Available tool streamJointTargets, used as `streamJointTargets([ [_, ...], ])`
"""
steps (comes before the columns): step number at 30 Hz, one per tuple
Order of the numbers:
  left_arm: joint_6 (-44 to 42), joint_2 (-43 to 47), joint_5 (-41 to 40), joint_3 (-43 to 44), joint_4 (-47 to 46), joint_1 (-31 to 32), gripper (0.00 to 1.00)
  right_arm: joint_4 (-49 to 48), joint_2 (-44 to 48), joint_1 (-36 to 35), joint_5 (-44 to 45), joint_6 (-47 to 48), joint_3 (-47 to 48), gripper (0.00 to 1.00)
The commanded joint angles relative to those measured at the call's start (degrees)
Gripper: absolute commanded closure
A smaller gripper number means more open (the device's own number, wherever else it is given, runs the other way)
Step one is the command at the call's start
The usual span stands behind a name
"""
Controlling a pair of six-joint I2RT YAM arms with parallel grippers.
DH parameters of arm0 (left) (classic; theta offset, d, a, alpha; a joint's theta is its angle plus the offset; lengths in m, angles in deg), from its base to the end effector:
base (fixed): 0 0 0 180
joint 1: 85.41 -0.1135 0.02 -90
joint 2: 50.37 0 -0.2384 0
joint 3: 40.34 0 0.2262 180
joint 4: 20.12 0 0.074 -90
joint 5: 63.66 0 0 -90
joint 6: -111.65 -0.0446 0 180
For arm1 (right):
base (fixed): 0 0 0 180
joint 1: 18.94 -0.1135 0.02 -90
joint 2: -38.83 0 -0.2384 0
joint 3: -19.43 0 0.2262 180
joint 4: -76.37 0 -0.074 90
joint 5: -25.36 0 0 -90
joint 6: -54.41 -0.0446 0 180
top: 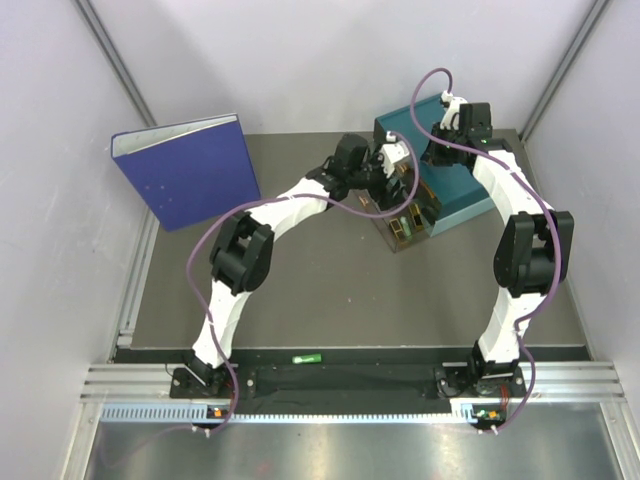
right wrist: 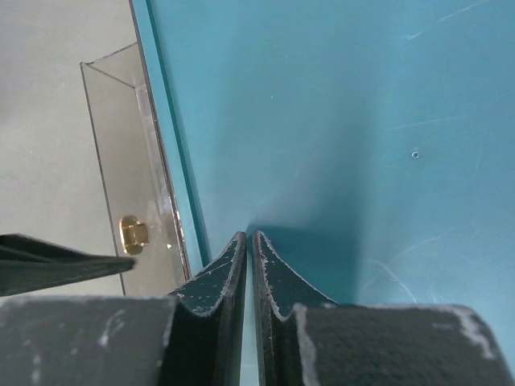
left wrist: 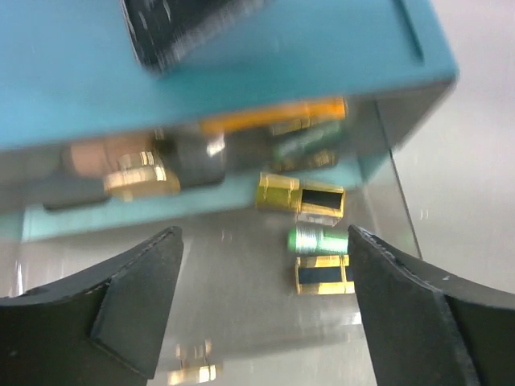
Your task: Organize the makeup
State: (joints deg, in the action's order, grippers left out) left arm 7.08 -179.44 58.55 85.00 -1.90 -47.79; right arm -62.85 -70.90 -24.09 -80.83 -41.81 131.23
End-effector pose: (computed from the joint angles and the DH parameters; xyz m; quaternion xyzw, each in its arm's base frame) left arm 0.3812 -0.3238 0.2421 0.4896 0.6468 -0.3327 0.4808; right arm 0.4149 0.0499 0.2730 -0.0526 0.8930 0.1688 0.4138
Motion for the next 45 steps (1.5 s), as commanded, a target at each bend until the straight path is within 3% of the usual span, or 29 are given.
streamJointTargets([
  [1,-8.5,11.9,-2.7,-8.8,1.5,-0.5,0.11,10.9,-4.4,-0.6,1.7,0.3,-3.6,0.92],
  [8,-20.8,27.1,-7.5,-23.5,19.7,-1.4,0.13,11.0,-4.9,-0.6,1.6,0.4,-3.5,0.92],
  [15,-18.1,42.6,-3.8,-38.5,31.3,-1.2,0.17,10.9,-5.7,-0.6,1.1,0.1,-3.5,0.92],
  [22,-16.6,47.5,-3.1,-40.9,44.5,1.0,0.25,10.7,-6.5,-0.7,0.1,-0.5,-3.8,0.92],
  [30,-15.1,45.8,-2.2,-42.6,49.9,7.0,0.33,10.6,-7.0,-0.9,-0.3,-0.7,-3.9,0.92],
  [35,-14.3,42.5,-2.2,-45.3,51.8,10.5,0.44,10.6,-7.5,-1.3,-0.7,-0.8,-3.8,0.92],
  [40,-6.9,42.3,-4.3,-48.5,46.6,13.6,0.52,11.0,-8.1,-1.2,-1.0,-0.9,-3.5,0.92],
  [45,2.4,43.6,-13.5,-53.0,42.3,17.2,0.50,11.3,-9.7,-1.3,-1.8,-1.4,-2.6,0.92],
])
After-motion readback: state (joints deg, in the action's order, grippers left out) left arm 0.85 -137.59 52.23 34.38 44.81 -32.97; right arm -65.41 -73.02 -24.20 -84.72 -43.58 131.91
